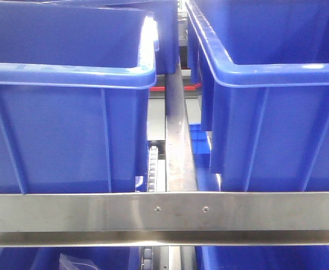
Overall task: Place yellow foam block on left shelf second layer
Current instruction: 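Lower the cube into the blue bin and open the right gripper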
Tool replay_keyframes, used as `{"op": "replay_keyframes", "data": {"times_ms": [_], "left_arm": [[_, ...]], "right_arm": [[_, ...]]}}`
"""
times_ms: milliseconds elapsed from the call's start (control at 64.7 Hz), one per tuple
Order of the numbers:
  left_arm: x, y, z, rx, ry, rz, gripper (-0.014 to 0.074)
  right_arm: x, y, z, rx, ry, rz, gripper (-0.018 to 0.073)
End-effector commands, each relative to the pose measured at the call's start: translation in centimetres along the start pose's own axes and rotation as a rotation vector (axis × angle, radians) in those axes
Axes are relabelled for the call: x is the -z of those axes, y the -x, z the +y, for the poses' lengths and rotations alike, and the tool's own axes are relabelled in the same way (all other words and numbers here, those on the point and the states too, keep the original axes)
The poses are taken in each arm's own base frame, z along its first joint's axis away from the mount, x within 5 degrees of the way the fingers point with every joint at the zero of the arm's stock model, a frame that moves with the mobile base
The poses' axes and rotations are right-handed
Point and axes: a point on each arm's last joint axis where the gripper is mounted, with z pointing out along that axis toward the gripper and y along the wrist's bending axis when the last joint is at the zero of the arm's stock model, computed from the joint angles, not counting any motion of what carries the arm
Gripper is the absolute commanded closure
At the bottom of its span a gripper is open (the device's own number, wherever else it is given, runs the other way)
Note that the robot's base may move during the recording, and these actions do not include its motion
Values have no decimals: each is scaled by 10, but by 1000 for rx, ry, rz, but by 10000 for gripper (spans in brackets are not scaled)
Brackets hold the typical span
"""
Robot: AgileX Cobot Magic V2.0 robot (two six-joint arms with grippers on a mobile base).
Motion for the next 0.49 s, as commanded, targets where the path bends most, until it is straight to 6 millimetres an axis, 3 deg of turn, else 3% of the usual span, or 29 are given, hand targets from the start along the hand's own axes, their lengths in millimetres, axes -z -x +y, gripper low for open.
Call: {"op": "replay_keyframes", "data": {"times_ms": [0, 355, 433, 479], "left_arm": [[1, -1, 0, 9, -5, -75, 472], [1, -1, 0, 9, -5, -75, 472], [1, -1, 0, 9, -5, -75, 472], [1, -1, 0, 9, -5, -75, 472]], "right_arm": [[-4, 29, -1, -6, -5, -147, -50], [-7, 34, -1, -7, -6, -164, -40], [-6, 33, -1, -9, -6, -154, 25], [-4, 34, -1, -10, -6, -153, 125]]}}
